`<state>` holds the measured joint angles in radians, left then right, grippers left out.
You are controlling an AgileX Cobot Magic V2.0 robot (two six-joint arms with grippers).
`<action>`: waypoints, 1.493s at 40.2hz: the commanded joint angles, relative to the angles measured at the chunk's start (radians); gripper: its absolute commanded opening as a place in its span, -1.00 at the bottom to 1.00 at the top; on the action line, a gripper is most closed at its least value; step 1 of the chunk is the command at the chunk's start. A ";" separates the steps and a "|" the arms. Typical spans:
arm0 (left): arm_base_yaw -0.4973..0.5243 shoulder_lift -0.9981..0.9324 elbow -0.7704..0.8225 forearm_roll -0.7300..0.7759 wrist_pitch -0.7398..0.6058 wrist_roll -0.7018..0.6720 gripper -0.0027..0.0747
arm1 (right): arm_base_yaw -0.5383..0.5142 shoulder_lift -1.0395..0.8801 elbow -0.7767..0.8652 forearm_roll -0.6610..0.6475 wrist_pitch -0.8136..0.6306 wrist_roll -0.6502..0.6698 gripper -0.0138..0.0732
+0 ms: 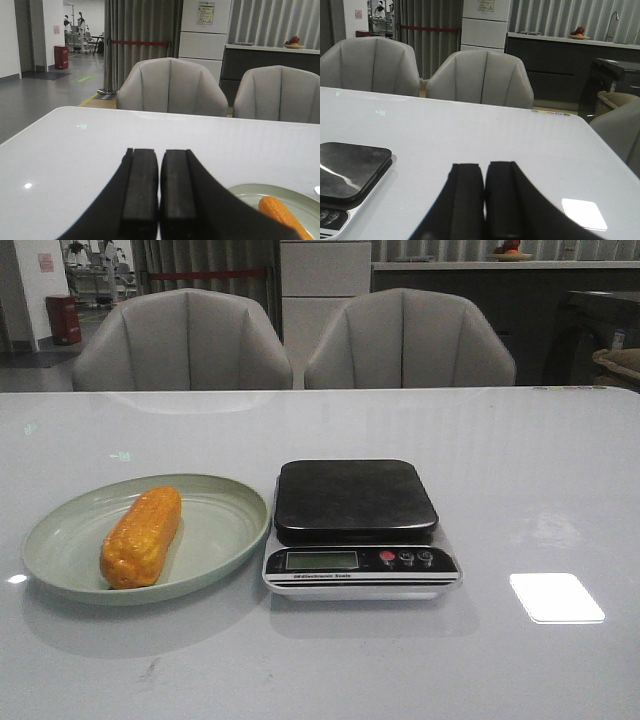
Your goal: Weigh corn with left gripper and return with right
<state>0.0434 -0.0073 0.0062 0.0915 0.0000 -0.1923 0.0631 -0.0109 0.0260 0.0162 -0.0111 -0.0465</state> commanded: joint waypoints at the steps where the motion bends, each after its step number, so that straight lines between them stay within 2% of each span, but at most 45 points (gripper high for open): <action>1: 0.000 -0.017 0.001 -0.009 -0.083 -0.001 -0.59 | -0.009 -0.019 0.004 -0.010 -0.087 -0.007 -0.27; 27: 0.000 -0.017 0.001 -0.009 -0.083 -0.001 -0.59 | -0.009 -0.019 0.004 -0.010 -0.087 -0.007 -0.27; 37: 0.000 -0.017 -0.028 -0.037 -0.225 -0.028 -0.59 | -0.009 -0.019 0.004 -0.010 -0.087 -0.007 -0.27; 43: -0.025 0.001 -0.183 -0.034 -0.086 -0.036 -0.59 | -0.009 -0.019 0.004 -0.010 -0.087 -0.007 -0.27; 49: -0.078 0.095 -0.385 -0.032 0.177 -0.022 -0.59 | -0.009 -0.019 0.004 -0.010 -0.087 -0.007 -0.27; 54: -0.127 0.185 -0.468 -0.041 0.324 -0.022 -0.59 | -0.009 -0.019 0.004 -0.010 -0.087 -0.007 -0.27; 60: -0.188 0.231 -0.479 -0.043 0.371 -0.022 -0.59 | -0.009 -0.019 0.004 -0.010 -0.087 -0.007 -0.27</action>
<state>-0.1112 0.1892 -0.4385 0.0563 0.4046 -0.2108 0.0631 -0.0109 0.0260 0.0162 -0.0111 -0.0465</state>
